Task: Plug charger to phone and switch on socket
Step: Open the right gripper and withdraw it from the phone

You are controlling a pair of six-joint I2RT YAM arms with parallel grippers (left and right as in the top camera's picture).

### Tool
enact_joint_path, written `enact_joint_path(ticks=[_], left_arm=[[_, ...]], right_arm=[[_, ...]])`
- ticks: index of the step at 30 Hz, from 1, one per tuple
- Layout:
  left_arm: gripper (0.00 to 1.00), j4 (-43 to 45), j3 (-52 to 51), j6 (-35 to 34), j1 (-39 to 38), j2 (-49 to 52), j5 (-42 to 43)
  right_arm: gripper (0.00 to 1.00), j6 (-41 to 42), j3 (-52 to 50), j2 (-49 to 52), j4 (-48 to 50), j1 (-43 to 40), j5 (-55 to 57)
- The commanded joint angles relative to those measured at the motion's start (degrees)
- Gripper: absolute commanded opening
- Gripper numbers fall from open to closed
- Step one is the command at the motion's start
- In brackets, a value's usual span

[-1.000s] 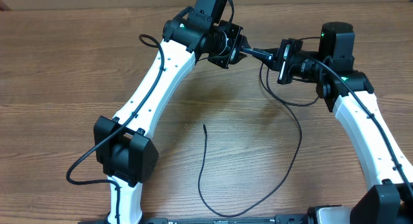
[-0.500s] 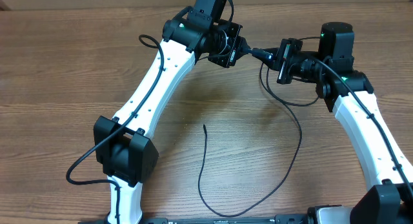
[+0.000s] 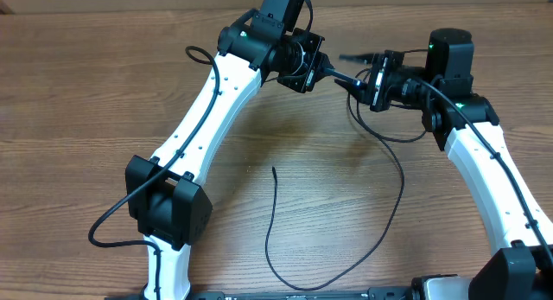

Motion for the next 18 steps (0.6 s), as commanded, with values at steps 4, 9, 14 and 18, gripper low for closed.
enact_joint_path(ticks=[4,9,14,18], left_arm=[[0.04,-0.2,0.9,3.0,1.7,-1.0,1.2],[0.04,-0.4,0.9,5.9,5.7,-1.0,3.9],[0.04,-4.9,0.9,11.4,11.5,-1.0,9.5],[0.04,-8.8,0.9,19.6,15.8,-1.0,13.8]], right_arm=[[0.74,-5.4,1.0,-0.6,3.2,0.4,-0.9],[1.0,-12.8,1.0,-0.6,3.1,0.4,-1.6],[1.0,-21.2,1.0,-0.6,1.6,0.4,-5.7],[1.0,-32.0,1.0,-0.6,-2.3,0.4,-6.1]])
